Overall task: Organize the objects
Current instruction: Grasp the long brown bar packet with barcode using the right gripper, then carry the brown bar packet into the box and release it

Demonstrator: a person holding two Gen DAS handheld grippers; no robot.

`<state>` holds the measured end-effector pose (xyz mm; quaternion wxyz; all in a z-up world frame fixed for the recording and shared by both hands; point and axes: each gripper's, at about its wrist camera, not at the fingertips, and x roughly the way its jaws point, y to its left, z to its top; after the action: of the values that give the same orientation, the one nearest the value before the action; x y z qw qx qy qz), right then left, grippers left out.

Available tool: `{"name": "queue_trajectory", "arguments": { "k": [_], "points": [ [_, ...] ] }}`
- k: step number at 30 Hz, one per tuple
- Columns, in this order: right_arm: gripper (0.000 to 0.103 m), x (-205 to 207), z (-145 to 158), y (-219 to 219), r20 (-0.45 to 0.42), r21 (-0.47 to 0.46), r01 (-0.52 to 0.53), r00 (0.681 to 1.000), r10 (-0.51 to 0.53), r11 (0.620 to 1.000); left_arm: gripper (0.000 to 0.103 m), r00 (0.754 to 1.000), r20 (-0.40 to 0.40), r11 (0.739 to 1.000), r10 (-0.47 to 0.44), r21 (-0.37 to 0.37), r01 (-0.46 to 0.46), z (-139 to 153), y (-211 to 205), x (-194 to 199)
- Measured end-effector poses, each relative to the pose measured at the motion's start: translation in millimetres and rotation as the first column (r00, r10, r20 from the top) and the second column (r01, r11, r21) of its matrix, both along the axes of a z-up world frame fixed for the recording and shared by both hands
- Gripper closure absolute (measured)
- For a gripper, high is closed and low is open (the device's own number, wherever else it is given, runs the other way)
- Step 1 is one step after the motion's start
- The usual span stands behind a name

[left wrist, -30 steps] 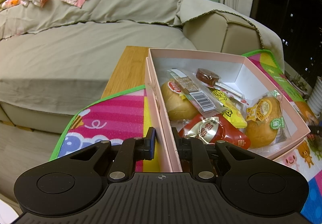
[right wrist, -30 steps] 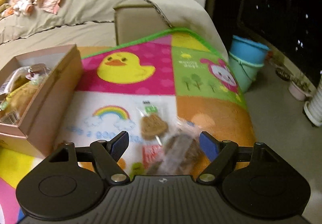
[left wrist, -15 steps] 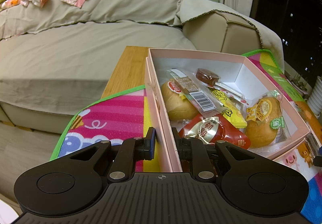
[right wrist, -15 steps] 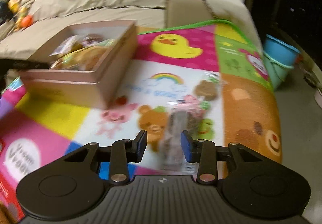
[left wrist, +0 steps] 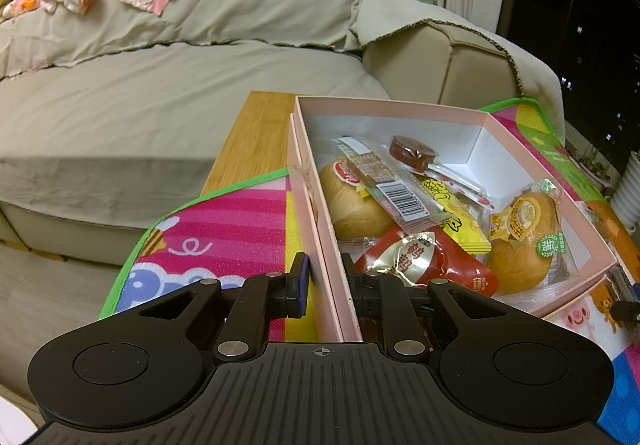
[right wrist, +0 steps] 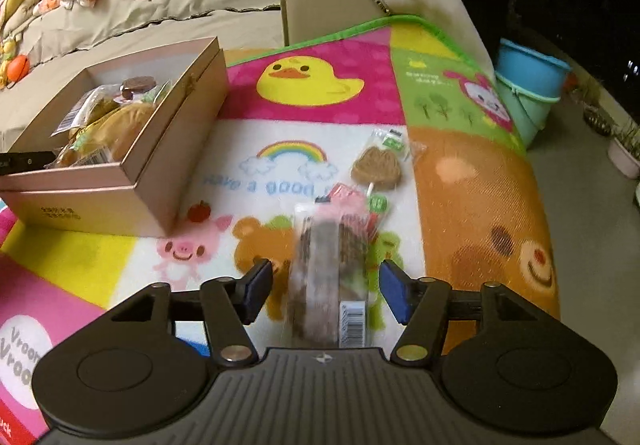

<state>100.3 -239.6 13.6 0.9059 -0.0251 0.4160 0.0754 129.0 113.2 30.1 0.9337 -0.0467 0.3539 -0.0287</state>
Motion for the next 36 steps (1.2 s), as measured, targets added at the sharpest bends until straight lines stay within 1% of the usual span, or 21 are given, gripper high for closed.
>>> {"name": "queue_trajectory", "arguments": {
  "k": [1,2,3,12,17,20,23,26,31,33,35,36],
  "points": [
    [0.055,-3,0,2,0.003,-0.011,-0.011,1.000,0.011,1.000,0.085,1.000,0.000,1.000,0.000,0.000,0.000,0,0,0],
    [0.059,-6,1,5,0.002,-0.015,-0.025,1.000,0.025,1.000,0.085,1.000,0.001,1.000,0.001,0.000,-0.001,0,0,0],
    [0.062,-9,2,8,-0.001,-0.014,-0.040,0.999,0.040,0.999,0.085,1.000,0.002,1.000,0.001,0.000,-0.001,0,1,-1],
    [0.063,-36,20,35,-0.001,-0.001,-0.133,0.991,0.133,0.991,0.085,1.000,0.005,1.000,0.002,0.008,-0.002,-2,1,2],
    [0.064,-47,47,41,0.023,0.027,-0.178,0.984,0.177,0.984,0.085,1.000,0.006,1.000,0.003,0.001,-0.003,-2,0,3],
    [0.064,-50,72,45,0.069,0.061,-0.197,0.979,0.193,0.978,0.085,1.000,0.007,1.000,0.002,-0.001,-0.002,-2,0,2],
    [0.064,-47,101,53,0.147,0.083,-0.223,0.967,0.210,0.971,0.085,1.000,0.009,1.000,0.001,-0.007,-0.001,-2,1,2],
    [0.063,-38,128,67,0.234,0.105,-0.252,0.947,0.222,0.962,0.085,1.000,0.010,1.000,0.001,-0.011,-0.001,-2,1,2],
    [0.063,-11,168,103,0.363,0.122,-0.316,0.896,0.254,0.941,0.084,1.000,0.010,1.000,0.001,-0.011,-0.001,-2,1,2],
    [0.063,3,178,117,0.389,0.132,-0.328,0.885,0.256,0.935,0.084,1.000,0.009,1.000,0.000,-0.010,0.000,-2,1,2],
    [0.062,18,182,131,0.400,0.147,-0.336,0.881,0.255,0.930,0.084,1.000,0.009,1.000,-0.001,-0.010,0.002,-2,1,1],
    [0.057,25,182,138,0.400,0.152,-0.333,0.882,0.251,0.930,0.084,1.000,0.009,1.000,-0.002,-0.011,0.002,-2,1,1]
  ]
}}
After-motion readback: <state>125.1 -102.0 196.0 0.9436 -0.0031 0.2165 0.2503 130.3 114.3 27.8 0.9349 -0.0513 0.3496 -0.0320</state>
